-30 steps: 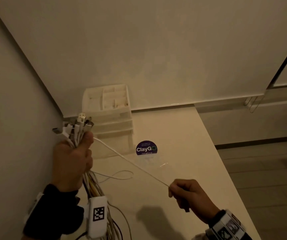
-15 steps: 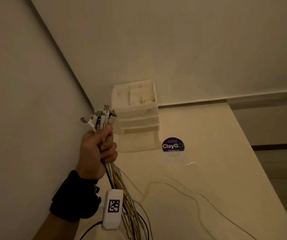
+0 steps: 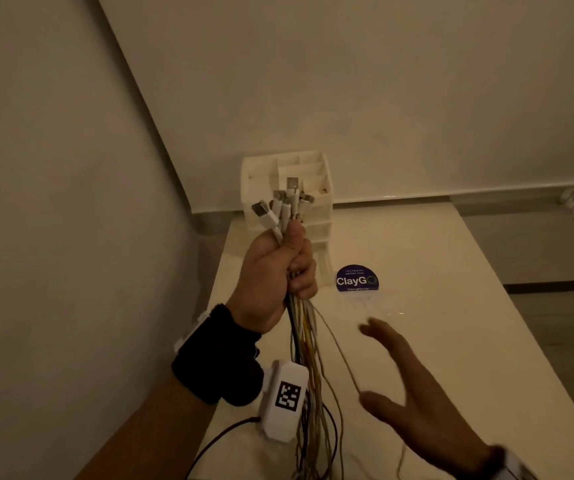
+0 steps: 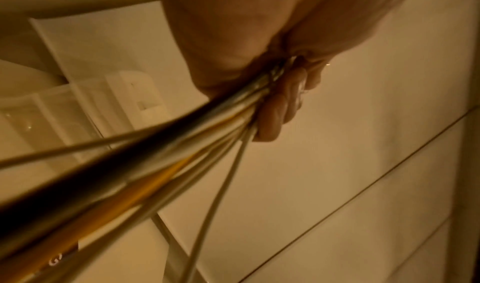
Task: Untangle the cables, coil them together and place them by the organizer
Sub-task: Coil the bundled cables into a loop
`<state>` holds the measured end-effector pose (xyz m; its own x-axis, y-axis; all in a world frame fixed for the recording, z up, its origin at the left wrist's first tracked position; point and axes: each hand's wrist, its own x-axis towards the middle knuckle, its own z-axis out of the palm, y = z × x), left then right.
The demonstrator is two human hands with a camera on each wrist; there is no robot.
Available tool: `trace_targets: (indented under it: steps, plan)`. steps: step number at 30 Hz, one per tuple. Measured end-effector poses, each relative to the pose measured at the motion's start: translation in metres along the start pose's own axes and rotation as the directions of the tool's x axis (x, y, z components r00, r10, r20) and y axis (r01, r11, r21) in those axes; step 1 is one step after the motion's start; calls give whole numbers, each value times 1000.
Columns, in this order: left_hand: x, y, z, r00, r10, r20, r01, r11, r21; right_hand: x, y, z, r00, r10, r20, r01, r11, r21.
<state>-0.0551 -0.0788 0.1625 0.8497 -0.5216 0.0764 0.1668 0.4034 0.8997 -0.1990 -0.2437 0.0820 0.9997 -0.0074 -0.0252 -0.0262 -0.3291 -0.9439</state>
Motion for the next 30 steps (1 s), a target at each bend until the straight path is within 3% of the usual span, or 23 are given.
trace_targets:
  steps: [2, 3, 6, 12, 20, 24, 27, 30]
  plan:
    - [-6, 0, 2, 999, -4, 49, 4, 1000, -9, 41, -32, 37, 977, -32, 213, 26, 999, 31]
    - [-9, 0, 2, 998, -5, 64, 6, 1000, -14, 58, -45, 49, 966, -49, 255, 30, 996, 79]
    - [-20, 6, -7, 998, -3, 65, 4, 1000, -25, 78, -57, 73, 965, -31, 260, 2, 994, 109]
    - [-28, 37, -23, 997, 78, 17, -77, 995, -59, 45, -20, 102, 950, 155, 270, -194, 973, 125]
    - [-19, 56, -15, 974, 226, -18, -226, 974, 19, 34, 38, 88, 893, 367, 261, -377, 926, -14]
    - [-16, 54, -26, 965, 219, -142, -215, 976, 43, 23, 58, 81, 872, 450, 191, -448, 892, -58]
    - [-18, 51, -36, 947, 236, -216, -201, 964, 171, 23, 54, 71, 900, 413, 137, -401, 910, -110]
    - [-21, 54, -37, 923, 276, -268, -211, 946, 246, 23, 49, 61, 908, 379, 179, -362, 924, -123]
